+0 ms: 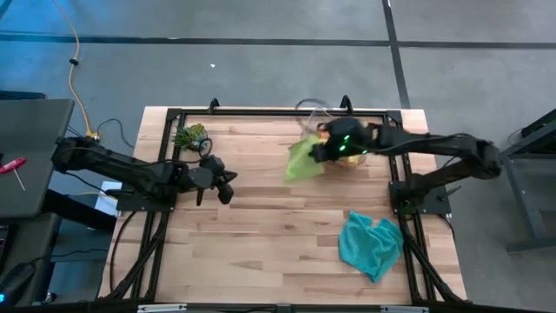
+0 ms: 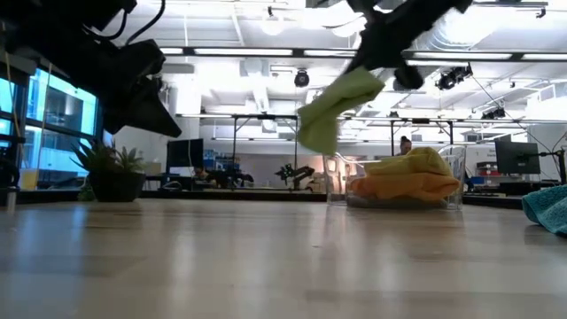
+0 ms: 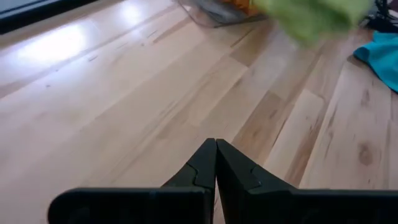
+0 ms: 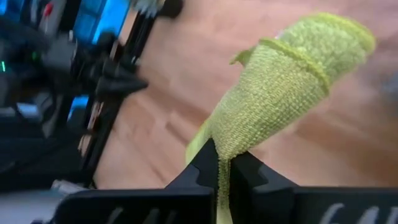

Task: Fold microfiber towels
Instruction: Put the green orange microfiber towel into the transparent bin

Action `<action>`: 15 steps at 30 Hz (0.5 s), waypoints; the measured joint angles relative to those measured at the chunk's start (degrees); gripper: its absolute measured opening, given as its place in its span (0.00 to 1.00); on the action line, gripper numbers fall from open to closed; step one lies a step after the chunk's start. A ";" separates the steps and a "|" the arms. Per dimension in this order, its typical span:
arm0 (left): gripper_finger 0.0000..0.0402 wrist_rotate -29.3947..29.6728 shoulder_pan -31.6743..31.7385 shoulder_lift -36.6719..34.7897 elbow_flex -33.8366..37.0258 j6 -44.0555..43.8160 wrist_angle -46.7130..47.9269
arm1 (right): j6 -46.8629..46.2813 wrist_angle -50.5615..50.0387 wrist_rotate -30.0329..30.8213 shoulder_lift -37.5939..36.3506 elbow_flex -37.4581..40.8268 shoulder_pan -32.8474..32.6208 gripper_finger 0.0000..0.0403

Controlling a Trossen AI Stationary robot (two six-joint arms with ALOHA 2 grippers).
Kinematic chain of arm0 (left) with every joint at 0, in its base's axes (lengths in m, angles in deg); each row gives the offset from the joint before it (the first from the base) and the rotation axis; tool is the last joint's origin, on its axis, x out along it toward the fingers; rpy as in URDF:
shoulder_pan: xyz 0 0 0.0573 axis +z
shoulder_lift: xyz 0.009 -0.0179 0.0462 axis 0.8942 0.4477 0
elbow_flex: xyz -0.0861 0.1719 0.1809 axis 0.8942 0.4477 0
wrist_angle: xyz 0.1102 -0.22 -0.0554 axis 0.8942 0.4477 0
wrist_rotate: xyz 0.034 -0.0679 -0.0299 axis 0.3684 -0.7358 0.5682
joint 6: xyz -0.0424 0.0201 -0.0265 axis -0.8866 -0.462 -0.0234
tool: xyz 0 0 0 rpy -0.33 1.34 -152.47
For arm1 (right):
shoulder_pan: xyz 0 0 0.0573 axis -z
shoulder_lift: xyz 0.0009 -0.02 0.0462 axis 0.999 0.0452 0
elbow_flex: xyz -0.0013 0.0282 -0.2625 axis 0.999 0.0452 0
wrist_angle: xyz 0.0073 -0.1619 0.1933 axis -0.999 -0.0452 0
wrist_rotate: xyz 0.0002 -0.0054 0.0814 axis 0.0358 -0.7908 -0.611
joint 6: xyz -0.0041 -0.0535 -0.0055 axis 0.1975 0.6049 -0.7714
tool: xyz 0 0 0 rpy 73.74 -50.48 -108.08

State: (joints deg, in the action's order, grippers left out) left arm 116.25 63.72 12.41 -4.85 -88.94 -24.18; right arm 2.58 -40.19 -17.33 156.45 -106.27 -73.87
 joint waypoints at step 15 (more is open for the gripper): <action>0.00 -3.09 0.09 0.78 -0.02 3.27 -10.37 | 10.50 -14.49 -0.53 -11.19 -0.07 18.21 0.00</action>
State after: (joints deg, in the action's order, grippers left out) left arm 113.15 63.81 13.19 -4.87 -85.67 -34.55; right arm 13.07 -54.68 -17.86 145.26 -106.33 -55.67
